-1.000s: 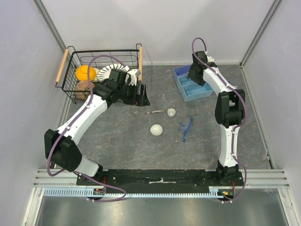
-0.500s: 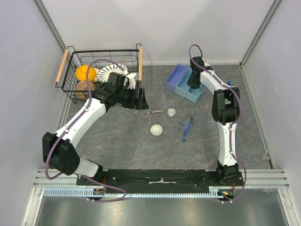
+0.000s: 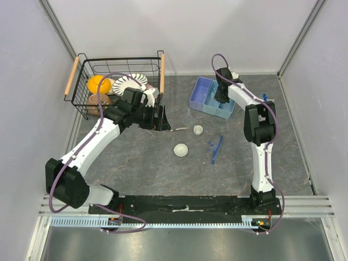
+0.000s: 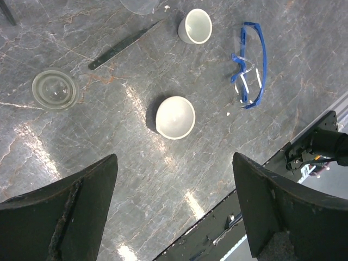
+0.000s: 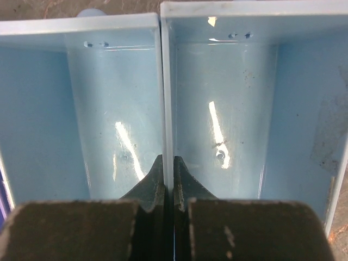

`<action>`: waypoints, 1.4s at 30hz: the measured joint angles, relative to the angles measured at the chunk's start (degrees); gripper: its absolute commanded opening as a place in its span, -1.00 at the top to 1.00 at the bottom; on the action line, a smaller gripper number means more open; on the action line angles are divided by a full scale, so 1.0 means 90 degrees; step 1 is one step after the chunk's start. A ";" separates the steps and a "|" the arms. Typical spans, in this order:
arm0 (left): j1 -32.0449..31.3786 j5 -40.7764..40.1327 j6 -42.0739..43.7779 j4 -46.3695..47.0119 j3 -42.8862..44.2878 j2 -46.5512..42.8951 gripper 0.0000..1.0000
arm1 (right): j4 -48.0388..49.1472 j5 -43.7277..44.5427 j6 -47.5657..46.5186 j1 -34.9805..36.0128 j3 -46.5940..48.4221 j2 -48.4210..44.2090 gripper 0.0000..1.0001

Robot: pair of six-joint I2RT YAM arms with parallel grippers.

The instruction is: Organize the chemistry lab equipment

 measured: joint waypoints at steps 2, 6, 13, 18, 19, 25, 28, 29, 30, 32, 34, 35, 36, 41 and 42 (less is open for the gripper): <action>0.0000 0.0058 -0.0017 0.0005 -0.0080 -0.0109 -0.84 | 0.0121 0.0073 -0.0027 0.0070 -0.0228 -0.0129 1.00; 0.0000 0.0126 -0.0036 0.0015 -0.0233 -0.0287 -0.83 | 0.0265 0.0267 -0.0027 0.0226 -0.0517 -0.0277 1.00; 0.0000 0.0148 -0.0121 0.0070 -0.0811 -0.0702 -0.82 | 0.0546 0.0634 0.0044 0.0697 -0.0981 -0.0471 1.00; 0.0000 0.0151 -0.0146 0.0078 -0.1134 -0.1020 -0.81 | 0.0775 0.0840 0.0177 0.1095 -0.1438 -0.0712 1.00; 0.0000 0.0163 -0.0146 0.0080 -0.1168 -0.1086 -0.81 | 0.0848 0.0865 0.0211 0.1163 -0.1576 -0.0789 1.00; -0.0002 0.0301 -0.0146 0.0092 -0.1304 -0.1433 -0.81 | 0.1100 0.0996 0.0442 0.1455 -0.2472 -0.1348 1.00; 0.0000 0.0345 -0.0146 0.0092 -0.1345 -0.1557 -0.80 | 0.1185 0.1090 0.0607 0.1598 -0.2909 -0.1627 1.00; 0.0000 0.0386 -0.0146 0.0095 -0.1358 -0.1583 -0.80 | 0.1195 0.1132 0.0665 0.1661 -0.3050 -0.1719 1.00; 0.0000 0.0432 -0.0146 0.0095 -0.1370 -0.1608 -0.80 | 0.1207 0.1166 0.0729 0.1734 -0.3177 -0.1807 1.00; 0.0000 0.0474 -0.0146 0.0097 -0.1401 -0.1647 -0.79 | 0.1212 0.1234 0.0855 0.1880 -0.3376 -0.1933 1.00; -0.0002 0.0503 -0.0146 0.0095 -0.1445 -0.1698 -0.79 | 0.1222 0.1309 0.1015 0.2074 -0.3597 -0.2086 1.00; 0.0000 0.0522 -0.0146 0.0090 -0.1462 -0.1729 -0.79 | 0.1214 0.1338 0.1081 0.2174 -0.3682 -0.2142 1.00; -0.0002 0.0549 -0.0146 0.0090 -0.1477 -0.1768 -0.79 | 0.1214 0.1355 0.1127 0.2254 -0.3740 -0.2183 1.00; -0.0002 0.0634 -0.0146 0.0083 -0.1520 -0.2008 -0.79 | 0.1207 0.1462 0.1421 0.2620 -0.3993 -0.2356 1.00; -0.0002 0.0646 -0.0146 0.0083 -0.1528 -0.2047 -0.79 | 0.1205 0.1477 0.1452 0.2654 -0.4019 -0.2375 1.00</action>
